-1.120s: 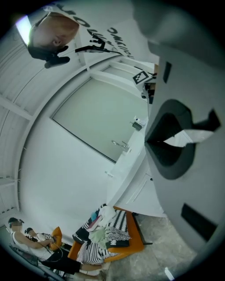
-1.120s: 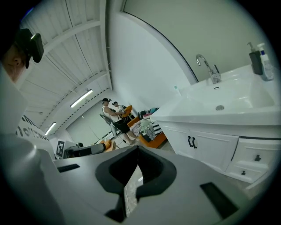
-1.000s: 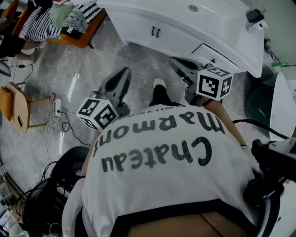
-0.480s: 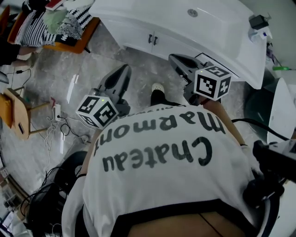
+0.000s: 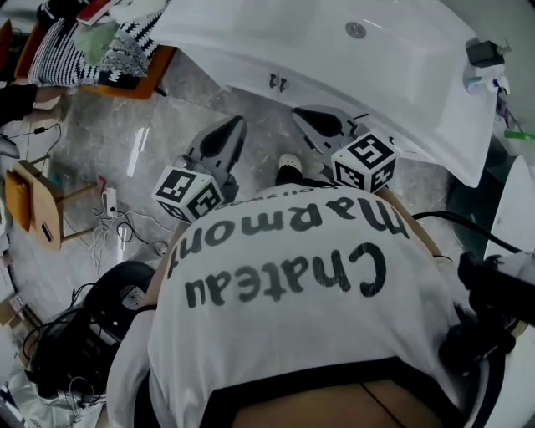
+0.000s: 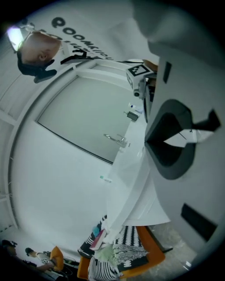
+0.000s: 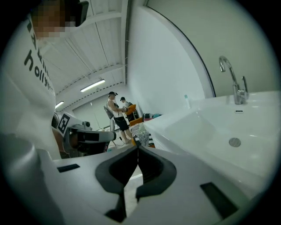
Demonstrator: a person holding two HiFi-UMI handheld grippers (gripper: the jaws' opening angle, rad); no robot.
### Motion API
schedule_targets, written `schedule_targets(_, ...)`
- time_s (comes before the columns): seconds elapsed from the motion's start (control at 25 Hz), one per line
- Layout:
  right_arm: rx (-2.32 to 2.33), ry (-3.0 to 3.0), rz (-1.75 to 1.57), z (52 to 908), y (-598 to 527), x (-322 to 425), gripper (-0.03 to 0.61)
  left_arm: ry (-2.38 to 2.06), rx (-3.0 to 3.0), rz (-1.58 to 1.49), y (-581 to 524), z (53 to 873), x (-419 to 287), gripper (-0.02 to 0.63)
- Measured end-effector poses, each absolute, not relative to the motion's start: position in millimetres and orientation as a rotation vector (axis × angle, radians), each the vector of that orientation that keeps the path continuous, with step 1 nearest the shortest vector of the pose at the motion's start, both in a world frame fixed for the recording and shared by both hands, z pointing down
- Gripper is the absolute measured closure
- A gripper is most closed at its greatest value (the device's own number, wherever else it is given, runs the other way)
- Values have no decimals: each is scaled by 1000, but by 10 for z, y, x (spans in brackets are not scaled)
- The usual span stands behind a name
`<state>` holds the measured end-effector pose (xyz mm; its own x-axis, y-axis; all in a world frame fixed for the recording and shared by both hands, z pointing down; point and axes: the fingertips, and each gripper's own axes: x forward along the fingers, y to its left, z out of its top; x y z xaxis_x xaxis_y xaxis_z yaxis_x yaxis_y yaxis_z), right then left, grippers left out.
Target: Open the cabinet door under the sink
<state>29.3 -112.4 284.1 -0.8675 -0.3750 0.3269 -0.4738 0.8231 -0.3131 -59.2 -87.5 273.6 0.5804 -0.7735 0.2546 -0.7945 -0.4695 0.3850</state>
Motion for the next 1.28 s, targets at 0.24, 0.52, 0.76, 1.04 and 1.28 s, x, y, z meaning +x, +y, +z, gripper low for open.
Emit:
schedule_targets(0.24, 624, -2726, 691, 3249, -1352, 218, 566, -1229, 2272, 73, -1183, 3078, -572, 606)
schedule_targets(0.52, 745, -2639, 771, 3630, -1471, 93, 567, -1060, 2321, 167, -1400, 3478, -522, 606)
schedule_targets(0.76, 904, -2618, 923, 3764, -1715, 106, 566, -843, 2384, 304, -1693, 3806, -405, 606)
schedule_targets(1.04, 997, -2489, 961, 4651, -1960, -181, 565, -680, 2392, 544, -2051, 4689, -727, 604)
schedule_targets(1.28, 1132, -2314, 985, 5369, -2255, 31, 437, -634, 2360, 720, -2220, 5436, -764, 443)
